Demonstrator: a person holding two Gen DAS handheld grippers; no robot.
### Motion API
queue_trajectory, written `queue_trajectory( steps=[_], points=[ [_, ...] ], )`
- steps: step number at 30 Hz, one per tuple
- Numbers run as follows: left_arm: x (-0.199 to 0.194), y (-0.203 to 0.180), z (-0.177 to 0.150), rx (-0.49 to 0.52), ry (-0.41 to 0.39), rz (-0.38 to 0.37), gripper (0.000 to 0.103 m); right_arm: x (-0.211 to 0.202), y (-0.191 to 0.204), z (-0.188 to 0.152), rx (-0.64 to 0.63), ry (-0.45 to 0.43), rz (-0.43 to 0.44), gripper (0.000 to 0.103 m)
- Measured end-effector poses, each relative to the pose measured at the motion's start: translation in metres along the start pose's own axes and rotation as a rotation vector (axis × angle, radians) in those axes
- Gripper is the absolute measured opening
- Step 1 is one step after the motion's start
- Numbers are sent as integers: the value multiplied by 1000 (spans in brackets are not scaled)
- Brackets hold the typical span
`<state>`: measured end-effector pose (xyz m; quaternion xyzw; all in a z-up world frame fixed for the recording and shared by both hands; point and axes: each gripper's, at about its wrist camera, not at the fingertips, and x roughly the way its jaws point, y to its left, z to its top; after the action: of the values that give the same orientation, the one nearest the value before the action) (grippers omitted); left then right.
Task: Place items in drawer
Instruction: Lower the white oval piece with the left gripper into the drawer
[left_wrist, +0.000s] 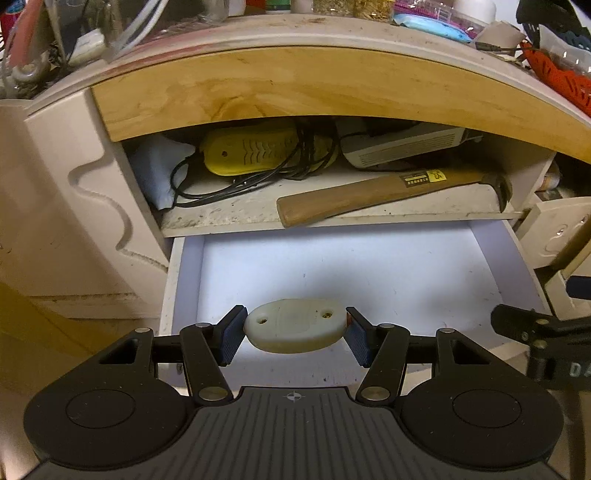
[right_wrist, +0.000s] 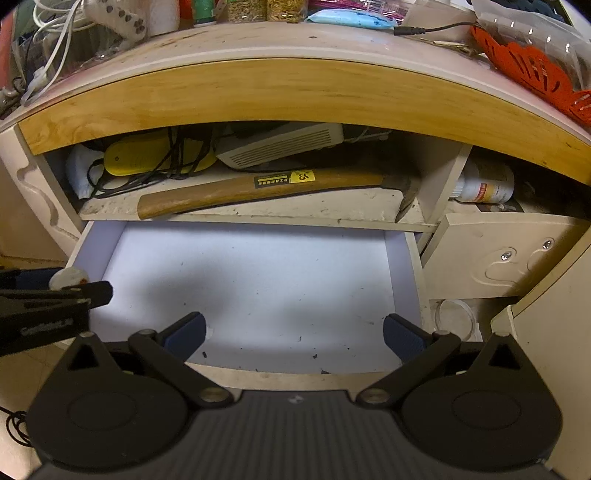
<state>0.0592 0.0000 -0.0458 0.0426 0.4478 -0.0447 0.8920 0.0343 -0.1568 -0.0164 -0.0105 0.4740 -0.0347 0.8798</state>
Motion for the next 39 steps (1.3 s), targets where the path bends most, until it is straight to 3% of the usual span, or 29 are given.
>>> queue_trajectory(
  steps=[26, 39],
  points=[
    [110, -7, 24, 12, 87, -2, 56, 7, 3, 4, -4, 3, 18, 103],
    [146, -4, 20, 11, 231, -14, 56, 9, 4, 4, 9, 23, 29, 103]
  ],
)
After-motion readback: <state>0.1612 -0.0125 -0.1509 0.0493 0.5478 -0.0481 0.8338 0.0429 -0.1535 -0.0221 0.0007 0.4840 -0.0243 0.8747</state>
